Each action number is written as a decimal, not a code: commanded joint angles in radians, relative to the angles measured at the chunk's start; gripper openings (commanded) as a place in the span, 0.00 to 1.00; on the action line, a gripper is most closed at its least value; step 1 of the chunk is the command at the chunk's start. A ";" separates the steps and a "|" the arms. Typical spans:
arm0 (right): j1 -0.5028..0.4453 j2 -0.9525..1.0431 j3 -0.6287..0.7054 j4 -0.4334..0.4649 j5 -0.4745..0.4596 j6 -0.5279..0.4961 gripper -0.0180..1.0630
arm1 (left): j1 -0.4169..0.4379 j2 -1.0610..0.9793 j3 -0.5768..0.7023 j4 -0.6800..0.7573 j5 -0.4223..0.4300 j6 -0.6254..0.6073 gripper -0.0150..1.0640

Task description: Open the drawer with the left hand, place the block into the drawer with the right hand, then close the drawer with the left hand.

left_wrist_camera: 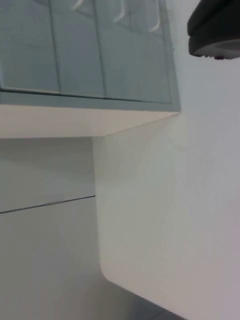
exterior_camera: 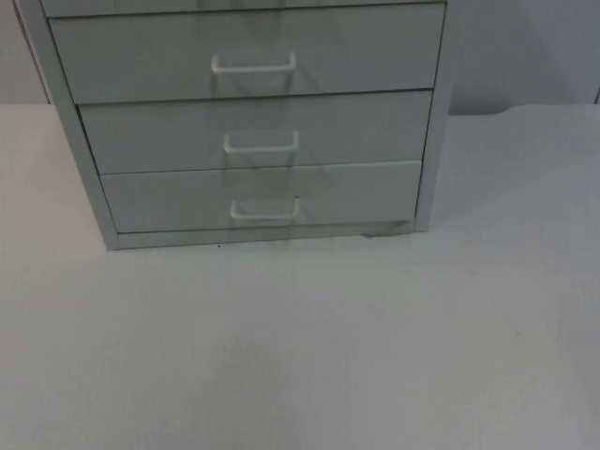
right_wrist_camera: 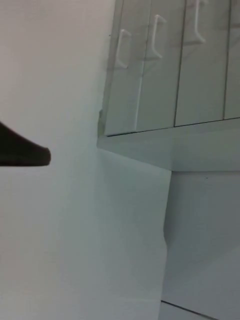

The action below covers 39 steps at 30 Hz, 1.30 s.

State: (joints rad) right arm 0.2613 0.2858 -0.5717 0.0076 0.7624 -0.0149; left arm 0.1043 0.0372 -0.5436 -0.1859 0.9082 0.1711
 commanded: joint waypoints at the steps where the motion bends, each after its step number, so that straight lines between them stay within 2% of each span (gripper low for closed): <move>1: 0.006 -0.080 0.005 0.003 0.035 0.027 0.78 | 0.003 -0.037 0.031 -0.011 0.029 -0.027 0.01; 5: 0.006 -0.142 0.005 0.003 0.064 0.027 0.78 | 0.003 -0.037 0.029 -0.011 0.050 -0.027 0.01; 9: 0.006 -0.220 0.005 0.005 0.131 0.029 0.78 | 0.003 -0.037 0.028 -0.012 0.061 -0.028 0.01; 15: 0.006 -0.286 0.005 0.003 0.215 0.029 0.78 | 0.003 -0.037 0.030 -0.001 0.205 -0.030 0.01; 24: 0.006 -0.286 0.010 0.003 0.263 0.002 0.78 | 0.003 -0.037 0.048 0.006 0.170 -0.029 0.01; 30: 0.006 -0.286 0.010 0.007 0.263 -0.007 0.78 | 0.003 -0.037 0.049 0.089 0.166 -0.149 0.01; 34: 0.006 -0.286 0.010 0.054 0.263 -0.057 0.78 | 0.003 -0.037 0.049 0.093 0.166 -0.155 0.01; 39: 0.006 -0.286 0.010 0.082 0.265 -0.062 0.78 | 0.003 -0.037 0.049 0.093 0.166 -0.153 0.01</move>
State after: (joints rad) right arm 0.2668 0.0044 -0.5635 0.0798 1.0252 -0.0654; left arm 0.1043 0.0044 -0.5000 -0.0974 1.0869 0.0267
